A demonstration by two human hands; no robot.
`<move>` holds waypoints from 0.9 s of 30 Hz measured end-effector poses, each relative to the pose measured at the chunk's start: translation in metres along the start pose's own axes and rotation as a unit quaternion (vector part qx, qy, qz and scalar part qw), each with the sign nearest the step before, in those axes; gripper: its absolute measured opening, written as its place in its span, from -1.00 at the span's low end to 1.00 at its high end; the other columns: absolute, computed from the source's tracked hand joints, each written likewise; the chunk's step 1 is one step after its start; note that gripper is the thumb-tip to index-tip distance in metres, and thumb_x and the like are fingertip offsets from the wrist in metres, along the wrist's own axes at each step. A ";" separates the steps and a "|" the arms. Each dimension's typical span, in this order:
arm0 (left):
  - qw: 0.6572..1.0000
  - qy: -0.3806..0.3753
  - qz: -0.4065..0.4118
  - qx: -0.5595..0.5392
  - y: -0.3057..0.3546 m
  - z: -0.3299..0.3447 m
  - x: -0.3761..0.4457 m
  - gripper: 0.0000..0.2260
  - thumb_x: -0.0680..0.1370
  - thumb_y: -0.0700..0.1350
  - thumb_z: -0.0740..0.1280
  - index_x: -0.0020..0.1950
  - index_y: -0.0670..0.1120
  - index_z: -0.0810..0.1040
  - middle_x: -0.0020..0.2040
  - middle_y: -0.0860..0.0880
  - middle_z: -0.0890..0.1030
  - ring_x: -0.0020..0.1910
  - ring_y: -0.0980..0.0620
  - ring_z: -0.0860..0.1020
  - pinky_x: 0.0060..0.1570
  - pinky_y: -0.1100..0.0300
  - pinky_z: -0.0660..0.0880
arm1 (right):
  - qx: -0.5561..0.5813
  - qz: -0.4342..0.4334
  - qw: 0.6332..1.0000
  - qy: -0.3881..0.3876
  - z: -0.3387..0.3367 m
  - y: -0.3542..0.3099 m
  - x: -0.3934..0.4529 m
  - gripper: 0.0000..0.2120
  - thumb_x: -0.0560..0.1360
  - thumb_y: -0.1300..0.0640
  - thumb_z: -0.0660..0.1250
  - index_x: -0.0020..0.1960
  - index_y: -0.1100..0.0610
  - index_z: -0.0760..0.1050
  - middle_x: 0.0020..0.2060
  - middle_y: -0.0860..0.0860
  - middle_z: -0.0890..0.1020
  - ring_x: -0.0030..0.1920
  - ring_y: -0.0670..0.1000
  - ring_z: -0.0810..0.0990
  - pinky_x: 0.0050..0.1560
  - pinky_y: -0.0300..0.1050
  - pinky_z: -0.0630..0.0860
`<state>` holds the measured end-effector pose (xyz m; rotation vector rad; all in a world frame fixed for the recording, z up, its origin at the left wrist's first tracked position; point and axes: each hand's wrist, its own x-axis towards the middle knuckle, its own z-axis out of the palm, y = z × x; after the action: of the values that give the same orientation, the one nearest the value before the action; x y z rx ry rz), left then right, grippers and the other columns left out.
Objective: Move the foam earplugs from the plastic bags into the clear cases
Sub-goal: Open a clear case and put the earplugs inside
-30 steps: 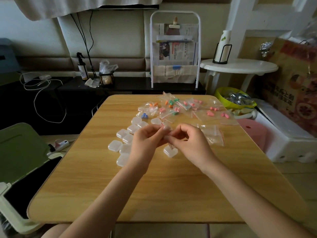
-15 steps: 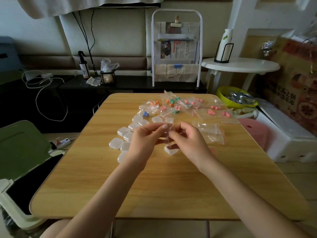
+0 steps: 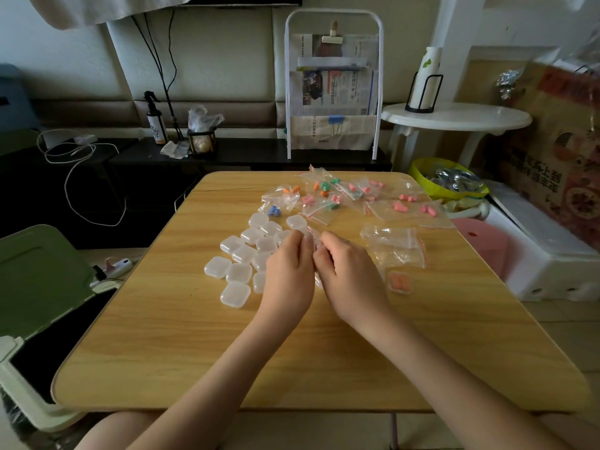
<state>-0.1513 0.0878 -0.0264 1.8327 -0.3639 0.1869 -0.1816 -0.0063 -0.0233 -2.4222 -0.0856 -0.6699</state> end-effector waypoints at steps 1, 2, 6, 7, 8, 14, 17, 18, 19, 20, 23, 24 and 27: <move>0.999 0.001 0.025 0.040 0.001 0.000 -0.001 -0.72 0.64 -0.14 0.10 -0.19 -0.28 0.36 -0.36 -0.11 0.44 -0.40 0.03 0.34 -0.42 0.24 0.29 | -0.001 0.010 1.000 0.011 0.000 0.000 0.001 -0.65 0.62 0.11 0.11 -0.33 -0.02 0.16 -0.43 -0.11 0.35 -0.42 -0.12 0.29 -0.44 -0.23 0.10; 0.996 -0.001 0.048 0.073 0.001 -0.001 -0.002 -0.74 0.64 -0.17 0.10 -0.20 -0.26 0.35 -0.38 -0.09 0.43 -0.42 0.04 0.31 -0.45 0.25 0.25 | -0.003 0.018 1.000 0.024 -0.001 0.001 0.001 -0.64 0.61 0.11 0.13 -0.35 -0.01 0.15 -0.45 -0.09 0.34 -0.43 -0.11 0.27 -0.45 -0.22 0.08; 0.988 -0.022 0.088 0.127 0.001 0.000 -0.004 -0.81 0.60 -0.27 0.09 -0.22 -0.19 0.30 -0.41 -0.02 0.33 -0.45 0.05 0.22 -0.45 0.19 0.18 | -0.028 0.019 0.998 0.051 -0.003 0.001 -0.002 -0.68 0.56 0.05 0.11 -0.35 0.01 0.16 -0.47 -0.11 0.29 -0.46 -0.11 0.23 -0.46 -0.18 0.06; 0.986 -0.026 0.087 0.139 0.001 -0.001 -0.003 -0.81 0.60 -0.27 0.09 -0.22 -0.18 0.28 -0.41 -0.02 0.33 -0.44 0.05 0.22 -0.45 0.18 0.16 | -0.033 0.016 0.998 0.055 -0.002 0.001 -0.003 -0.71 0.55 0.02 0.09 -0.33 0.02 0.19 -0.46 -0.13 0.29 -0.45 -0.10 0.24 -0.46 -0.18 0.08; 0.985 -0.028 0.084 0.148 0.000 -0.001 -0.002 -0.80 0.61 -0.26 0.09 -0.22 -0.16 0.27 -0.40 -0.02 0.33 -0.44 0.05 0.22 -0.45 0.19 0.14 | -0.038 0.015 0.997 0.060 -0.001 0.001 -0.003 -0.73 0.54 0.01 0.09 -0.31 0.05 0.22 -0.45 -0.13 0.29 -0.44 -0.06 0.26 -0.46 -0.17 0.09; 0.976 -0.048 0.089 0.192 0.003 0.000 -0.010 -0.67 0.65 -0.16 0.10 -0.31 -0.01 0.15 -0.39 0.03 0.29 -0.43 0.06 0.25 -0.38 0.12 0.10 | -0.057 0.051 0.994 0.075 -0.005 0.014 0.006 -0.75 0.54 0.13 0.22 -0.28 0.09 0.26 -0.39 -0.03 0.41 -0.37 0.08 0.39 -0.40 -0.10 0.19; 0.980 -0.021 0.065 0.186 0.003 -0.007 -0.005 -0.66 0.65 -0.14 0.11 -0.33 -0.01 0.17 -0.42 0.02 0.31 -0.44 0.04 0.27 -0.43 0.15 0.15 | -0.080 -0.011 0.995 0.052 -0.007 0.011 0.000 -0.81 0.58 0.13 0.21 -0.18 0.11 0.29 -0.33 -0.04 0.41 -0.40 0.02 0.38 -0.46 -0.14 0.16; 0.983 -0.004 0.050 0.175 0.002 -0.009 -0.001 -0.67 0.65 -0.11 0.12 -0.33 -0.02 0.20 -0.43 0.00 0.33 -0.45 0.05 0.29 -0.44 0.17 0.17 | -0.081 -0.050 0.995 0.043 -0.009 0.010 -0.001 -0.86 0.58 0.14 0.23 -0.12 0.13 0.31 -0.28 -0.04 0.43 -0.40 -0.01 0.39 -0.47 -0.20 0.17; 0.985 0.008 0.042 0.168 0.001 -0.011 0.002 -0.68 0.65 -0.09 0.13 -0.32 -0.04 0.24 -0.43 -0.01 0.36 -0.45 0.05 0.32 -0.45 0.18 0.19 | -0.082 -0.086 0.993 0.029 -0.010 0.009 -0.002 -0.90 0.57 0.18 0.25 -0.07 0.15 0.34 -0.20 -0.02 0.45 -0.36 -0.02 0.42 -0.48 -0.25 0.20; 0.985 0.013 0.043 0.166 0.001 -0.013 0.003 -0.69 0.64 -0.08 0.13 -0.31 -0.07 0.28 -0.42 -0.02 0.39 -0.44 0.03 0.34 -0.45 0.20 0.23 | -0.087 -0.116 0.989 0.014 -0.012 0.010 -0.002 -0.92 0.55 0.23 0.28 -0.02 0.16 0.38 -0.10 0.00 0.48 -0.29 -0.01 0.47 -0.47 -0.26 0.28; 0.985 0.006 0.054 0.167 0.000 -0.014 0.000 -0.71 0.64 -0.06 0.15 -0.28 -0.08 0.33 -0.40 -0.02 0.43 -0.43 0.04 0.36 -0.43 0.20 0.24 | -0.125 -0.129 0.984 -0.020 -0.013 0.012 0.001 -0.83 0.49 0.33 0.32 0.04 0.14 0.55 0.16 0.03 0.47 -0.04 0.04 0.53 -0.38 -0.17 0.41; 0.984 0.004 0.059 0.171 0.000 -0.014 -0.001 -0.71 0.64 -0.05 0.15 -0.29 -0.06 0.31 -0.41 -0.01 0.42 -0.43 0.05 0.36 -0.44 0.17 0.21 | -0.132 -0.101 0.986 -0.027 -0.013 0.011 0.002 -0.84 0.51 0.31 0.30 0.03 0.13 0.57 0.21 0.03 0.46 0.01 0.04 0.53 -0.35 -0.15 0.41; 0.977 -0.013 0.104 0.188 0.002 -0.013 -0.007 -0.72 0.63 -0.05 0.16 -0.28 -0.06 0.29 -0.43 0.06 0.37 -0.45 0.10 0.32 -0.43 0.17 0.16 | -0.107 -0.026 0.991 -0.073 -0.011 0.011 0.004 -0.81 0.59 0.19 0.17 0.00 0.12 0.56 0.24 -0.04 0.40 0.06 0.00 0.48 -0.21 -0.03 0.50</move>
<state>-0.1581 0.1005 -0.0227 2.1701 -0.5693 0.3978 -0.1804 -0.0220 -0.0195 -2.6822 -0.1429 -0.5460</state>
